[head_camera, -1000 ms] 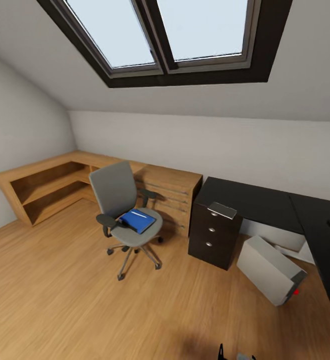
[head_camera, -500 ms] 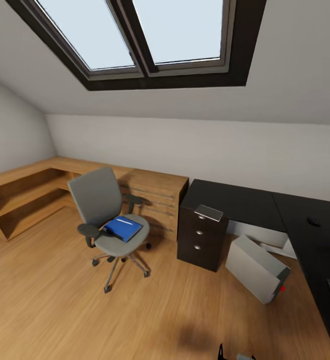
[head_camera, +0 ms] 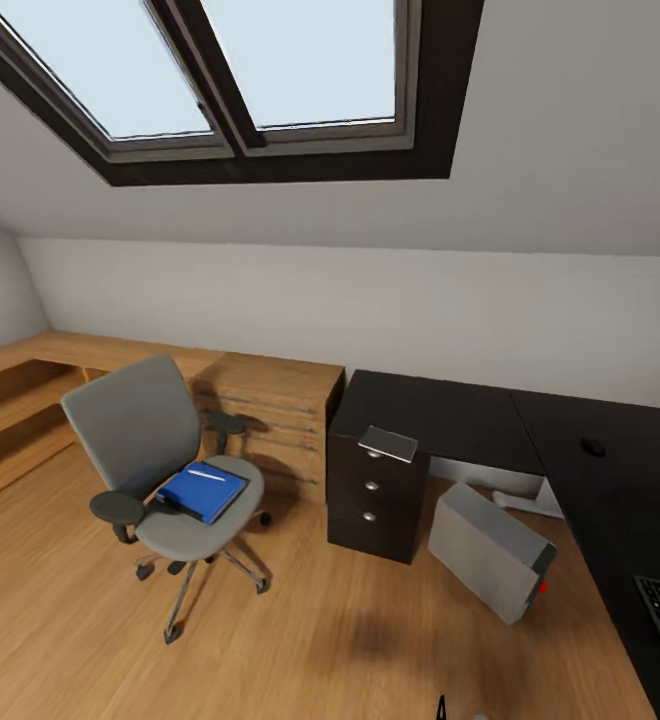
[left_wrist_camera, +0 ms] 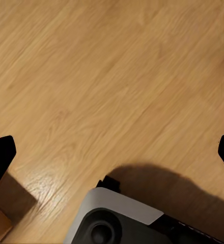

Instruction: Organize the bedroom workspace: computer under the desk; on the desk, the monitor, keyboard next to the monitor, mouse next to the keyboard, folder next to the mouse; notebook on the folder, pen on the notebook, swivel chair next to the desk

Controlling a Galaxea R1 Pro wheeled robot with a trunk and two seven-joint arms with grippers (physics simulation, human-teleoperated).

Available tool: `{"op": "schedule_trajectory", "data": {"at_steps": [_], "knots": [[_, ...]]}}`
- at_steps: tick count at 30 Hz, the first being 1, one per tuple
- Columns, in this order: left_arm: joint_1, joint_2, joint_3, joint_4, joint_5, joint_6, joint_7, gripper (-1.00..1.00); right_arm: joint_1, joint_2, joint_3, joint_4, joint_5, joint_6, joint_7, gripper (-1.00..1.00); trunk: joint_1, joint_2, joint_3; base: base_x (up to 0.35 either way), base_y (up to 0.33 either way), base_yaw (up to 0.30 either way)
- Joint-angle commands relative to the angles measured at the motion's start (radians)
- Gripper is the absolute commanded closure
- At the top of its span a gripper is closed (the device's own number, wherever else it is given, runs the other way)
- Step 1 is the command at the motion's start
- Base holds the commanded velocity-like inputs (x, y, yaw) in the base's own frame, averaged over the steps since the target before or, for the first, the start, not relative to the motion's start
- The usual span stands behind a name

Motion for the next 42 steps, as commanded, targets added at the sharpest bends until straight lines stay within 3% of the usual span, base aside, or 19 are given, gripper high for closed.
{"op": "schedule_trajectory", "data": {"at_steps": [1,12,38,42], "knots": [[0.0,0.001,-0.005,-0.003,0.006,0.005,0.009,-1.0,-0.001,-0.001,0.008,0.001,-0.005,-0.003,-0.008,-1.0,0.001,-0.001,0.0,0.137,0.0,-0.225],[0.0,0.001,-0.005,0.001,0.006,0.006,0.009,-1.0,-0.001,-0.001,0.01,0.005,-0.005,-0.003,0.023,-1.0,0.001,-0.001,0.012,0.088,0.011,-0.219],[0.0,0.0,-0.005,0.003,0.005,0.006,0.009,-1.0,-0.001,0.003,0.011,0.001,-0.008,-0.005,0.045,-1.0,0.001,-0.001,0.013,0.332,0.002,-0.005],[0.0,-0.009,-0.026,-0.101,0.005,0.006,0.008,-1.0,-0.002,0.003,0.01,-0.091,-0.007,-0.032,0.035,-1.0,0.001,-0.001,0.013,0.334,0.0,0.0]]}}
